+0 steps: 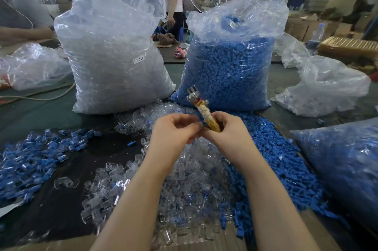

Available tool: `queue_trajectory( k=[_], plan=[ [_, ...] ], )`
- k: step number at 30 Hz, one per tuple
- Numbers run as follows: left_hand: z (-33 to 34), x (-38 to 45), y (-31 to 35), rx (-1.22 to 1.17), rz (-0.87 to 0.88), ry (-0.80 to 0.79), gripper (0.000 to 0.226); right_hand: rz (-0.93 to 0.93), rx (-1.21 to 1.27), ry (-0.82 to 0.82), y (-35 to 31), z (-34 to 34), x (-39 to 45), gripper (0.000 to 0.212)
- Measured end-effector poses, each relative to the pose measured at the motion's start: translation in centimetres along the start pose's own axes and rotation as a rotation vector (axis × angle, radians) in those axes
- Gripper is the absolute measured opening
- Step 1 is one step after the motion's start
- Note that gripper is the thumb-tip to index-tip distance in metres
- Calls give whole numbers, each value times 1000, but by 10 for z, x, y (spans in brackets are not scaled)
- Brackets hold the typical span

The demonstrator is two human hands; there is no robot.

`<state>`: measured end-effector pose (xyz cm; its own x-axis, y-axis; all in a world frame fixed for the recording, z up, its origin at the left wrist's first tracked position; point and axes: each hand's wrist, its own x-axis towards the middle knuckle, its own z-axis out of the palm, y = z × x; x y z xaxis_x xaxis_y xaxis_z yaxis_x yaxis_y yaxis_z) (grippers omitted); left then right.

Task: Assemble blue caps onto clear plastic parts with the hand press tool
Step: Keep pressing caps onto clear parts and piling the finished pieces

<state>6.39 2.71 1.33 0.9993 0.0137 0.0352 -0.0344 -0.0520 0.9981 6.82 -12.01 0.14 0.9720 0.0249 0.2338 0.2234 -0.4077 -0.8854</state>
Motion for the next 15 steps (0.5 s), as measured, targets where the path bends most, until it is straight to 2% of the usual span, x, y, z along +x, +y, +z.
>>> queue_trajectory(
  k=[7,15],
  plan=[
    [0,1,1,-40,11,87,5,2,28,-11,-3,-1,-3,11],
    [1,0,2,-115,9,26,11,8,54,48,-7,-1,-3,9]
  ],
)
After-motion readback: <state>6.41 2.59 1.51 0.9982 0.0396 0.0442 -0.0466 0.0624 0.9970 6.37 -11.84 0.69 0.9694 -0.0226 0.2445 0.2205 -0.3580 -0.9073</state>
